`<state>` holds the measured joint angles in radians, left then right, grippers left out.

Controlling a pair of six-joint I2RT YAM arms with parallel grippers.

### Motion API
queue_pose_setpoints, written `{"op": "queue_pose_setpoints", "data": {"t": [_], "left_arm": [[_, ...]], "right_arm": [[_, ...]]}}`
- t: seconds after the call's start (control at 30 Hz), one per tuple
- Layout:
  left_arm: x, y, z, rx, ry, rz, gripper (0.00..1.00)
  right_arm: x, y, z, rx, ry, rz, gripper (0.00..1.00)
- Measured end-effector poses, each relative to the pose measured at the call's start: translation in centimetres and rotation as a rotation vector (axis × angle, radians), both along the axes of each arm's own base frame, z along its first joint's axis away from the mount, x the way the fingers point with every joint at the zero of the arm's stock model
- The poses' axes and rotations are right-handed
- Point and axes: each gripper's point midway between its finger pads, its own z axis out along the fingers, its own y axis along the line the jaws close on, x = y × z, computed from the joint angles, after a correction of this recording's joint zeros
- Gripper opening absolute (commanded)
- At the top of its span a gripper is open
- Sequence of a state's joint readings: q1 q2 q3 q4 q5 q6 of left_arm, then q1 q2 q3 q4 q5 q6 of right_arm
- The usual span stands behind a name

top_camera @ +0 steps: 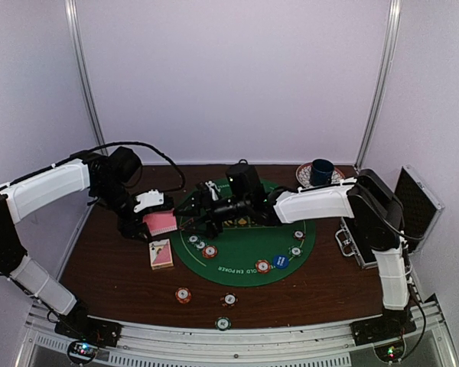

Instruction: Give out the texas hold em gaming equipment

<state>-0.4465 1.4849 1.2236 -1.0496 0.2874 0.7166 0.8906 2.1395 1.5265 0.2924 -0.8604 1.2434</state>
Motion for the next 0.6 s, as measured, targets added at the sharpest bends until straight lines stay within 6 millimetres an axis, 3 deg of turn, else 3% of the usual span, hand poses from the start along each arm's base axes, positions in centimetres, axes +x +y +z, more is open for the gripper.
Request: {"op": "queue_pose_setpoints", "data": {"t": [0.6], "left_arm": [[-0.2,-0.2,0.5,-0.014,0.009,-0.002,0.00]], "right_arm": [[0.0,2.9,0.4,0.082,0.050,0.055,0.59]]}}
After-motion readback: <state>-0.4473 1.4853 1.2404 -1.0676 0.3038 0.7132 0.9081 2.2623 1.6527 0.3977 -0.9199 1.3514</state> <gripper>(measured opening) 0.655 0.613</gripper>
